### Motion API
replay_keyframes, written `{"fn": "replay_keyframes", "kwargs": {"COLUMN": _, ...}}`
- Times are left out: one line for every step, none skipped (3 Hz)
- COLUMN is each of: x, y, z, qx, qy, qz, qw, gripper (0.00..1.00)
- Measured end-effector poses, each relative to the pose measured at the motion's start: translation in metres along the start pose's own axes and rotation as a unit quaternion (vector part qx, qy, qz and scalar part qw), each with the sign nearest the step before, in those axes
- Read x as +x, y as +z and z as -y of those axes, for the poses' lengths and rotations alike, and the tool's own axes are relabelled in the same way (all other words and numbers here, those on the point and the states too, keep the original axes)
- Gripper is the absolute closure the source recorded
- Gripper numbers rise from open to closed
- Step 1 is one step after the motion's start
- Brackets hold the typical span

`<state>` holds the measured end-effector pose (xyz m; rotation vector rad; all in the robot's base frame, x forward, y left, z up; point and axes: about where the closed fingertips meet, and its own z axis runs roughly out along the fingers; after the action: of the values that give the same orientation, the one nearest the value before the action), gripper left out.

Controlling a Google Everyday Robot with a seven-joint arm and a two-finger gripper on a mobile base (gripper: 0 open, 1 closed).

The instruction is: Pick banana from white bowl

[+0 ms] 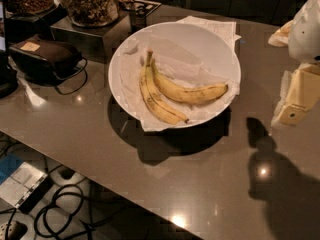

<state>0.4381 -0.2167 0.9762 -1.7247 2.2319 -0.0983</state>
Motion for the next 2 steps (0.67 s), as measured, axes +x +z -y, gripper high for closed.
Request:
{"fn": "replay_keyframes", "kwargs": {"x": 0.0, "y": 0.0, "z": 0.0, "qx": 0.0, "qy": 0.0, "qz": 0.0, "qw": 1.0, "gripper": 0.0}}
{"fn": "replay_keyframes", "kwargs": {"x": -0.0063, "y": 0.001, "z": 0.0015, "qx": -0.001, "qy": 0.008, "qz": -0.007, "qw": 0.9999, "gripper": 0.0}}
